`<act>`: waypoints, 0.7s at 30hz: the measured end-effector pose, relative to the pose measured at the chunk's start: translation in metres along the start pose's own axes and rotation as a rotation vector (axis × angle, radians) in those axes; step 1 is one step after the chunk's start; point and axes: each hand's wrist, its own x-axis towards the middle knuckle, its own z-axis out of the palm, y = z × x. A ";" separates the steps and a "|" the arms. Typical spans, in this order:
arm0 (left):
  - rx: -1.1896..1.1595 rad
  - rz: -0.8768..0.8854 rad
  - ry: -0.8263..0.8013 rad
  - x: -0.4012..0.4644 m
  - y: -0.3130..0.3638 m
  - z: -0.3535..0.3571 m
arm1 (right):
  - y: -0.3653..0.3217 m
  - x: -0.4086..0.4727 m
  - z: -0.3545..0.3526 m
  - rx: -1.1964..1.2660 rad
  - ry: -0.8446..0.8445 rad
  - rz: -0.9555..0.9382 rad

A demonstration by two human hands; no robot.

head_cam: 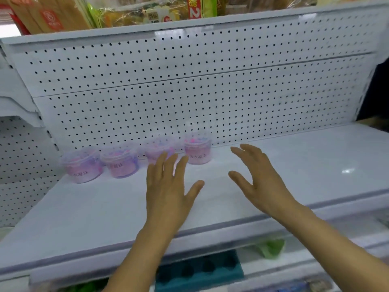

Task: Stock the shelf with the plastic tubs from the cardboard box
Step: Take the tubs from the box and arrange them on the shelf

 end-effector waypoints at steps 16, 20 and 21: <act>-0.418 0.440 -0.299 -0.143 0.191 0.016 | 0.040 -0.294 -0.104 -0.430 0.146 0.447; -0.465 0.545 -0.416 -0.166 0.252 0.045 | 0.073 -0.362 -0.132 -0.470 0.165 0.632; -0.471 0.563 -0.456 -0.171 0.268 0.053 | 0.083 -0.377 -0.140 -0.485 0.170 0.679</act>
